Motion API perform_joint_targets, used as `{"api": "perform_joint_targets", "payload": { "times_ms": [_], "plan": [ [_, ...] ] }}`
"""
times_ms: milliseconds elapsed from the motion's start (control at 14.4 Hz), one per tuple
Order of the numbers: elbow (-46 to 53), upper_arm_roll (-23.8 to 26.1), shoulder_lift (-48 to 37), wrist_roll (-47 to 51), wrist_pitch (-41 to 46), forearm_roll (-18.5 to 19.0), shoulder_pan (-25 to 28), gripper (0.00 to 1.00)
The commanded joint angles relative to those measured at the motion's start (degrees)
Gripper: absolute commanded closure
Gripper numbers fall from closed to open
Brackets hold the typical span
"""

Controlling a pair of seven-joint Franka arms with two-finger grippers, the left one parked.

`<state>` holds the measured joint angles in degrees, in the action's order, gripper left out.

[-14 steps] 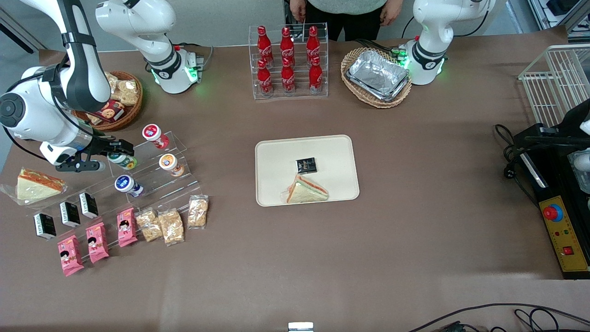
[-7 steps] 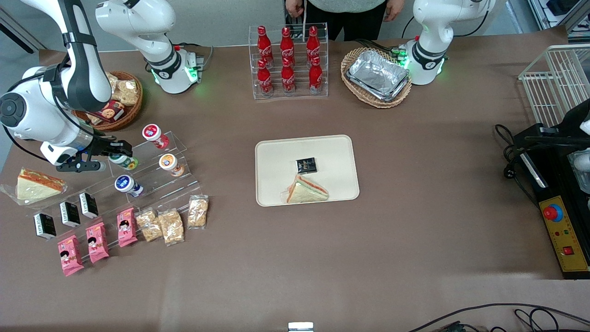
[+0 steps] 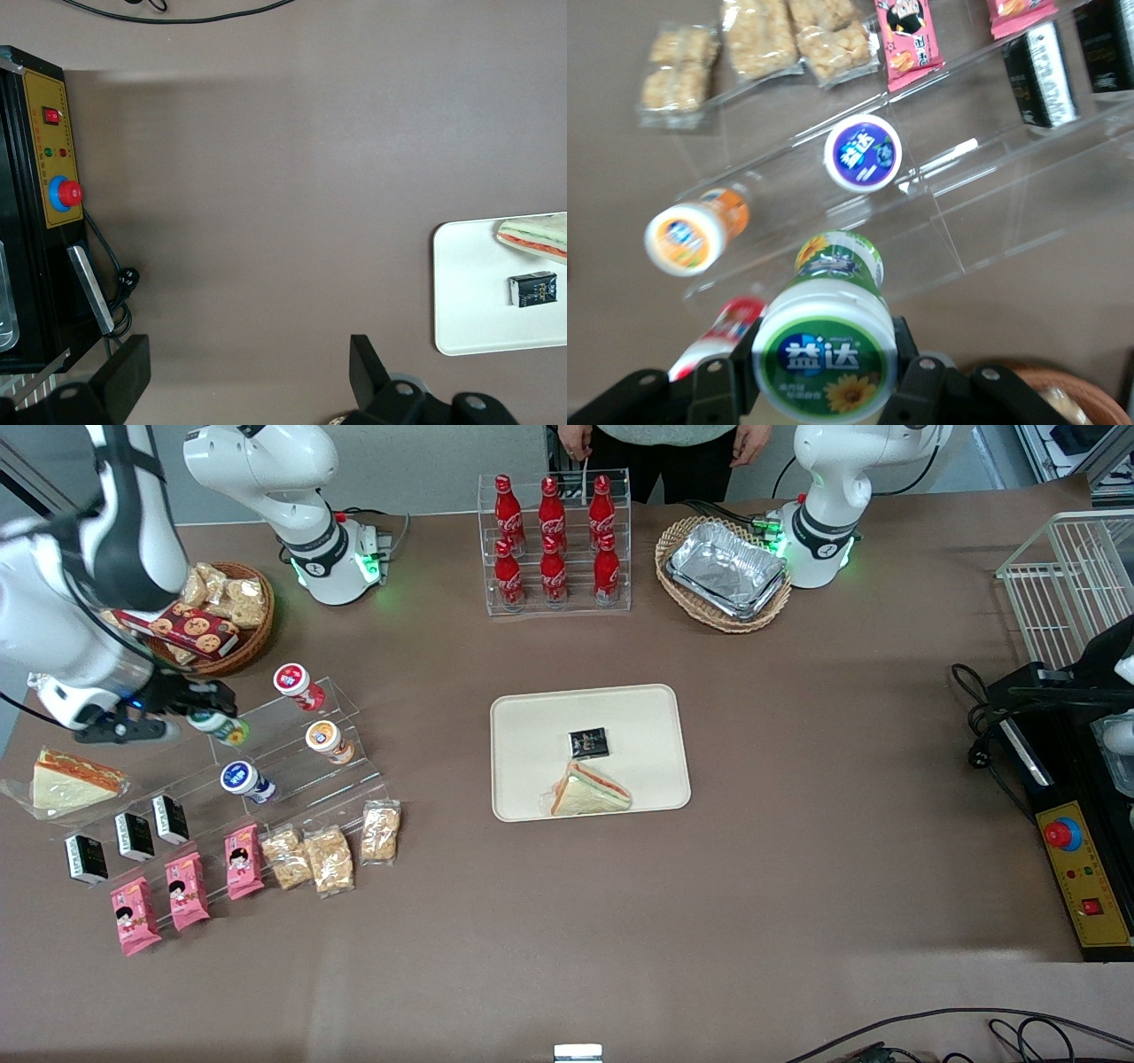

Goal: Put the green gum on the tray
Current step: 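Lift the green gum tub and carry it toward the cream tray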

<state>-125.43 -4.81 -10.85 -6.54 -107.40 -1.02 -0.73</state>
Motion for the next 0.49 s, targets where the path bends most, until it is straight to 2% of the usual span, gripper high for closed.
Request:
{"api": "perform_joint_targets", "payload": {
  "times_ms": [0,208,417],
  "plan": [
    [13.9,2.9,1.2,3.3,13.8,-0.8,1.3,1.0],
    [17.5,6.2,2.2,15.8,15.5,-2.3,6.3,1.0],
    [20.3,7.0,6.2,30.5,14.6,-5.2,15.7,1.0]
  ]
}}
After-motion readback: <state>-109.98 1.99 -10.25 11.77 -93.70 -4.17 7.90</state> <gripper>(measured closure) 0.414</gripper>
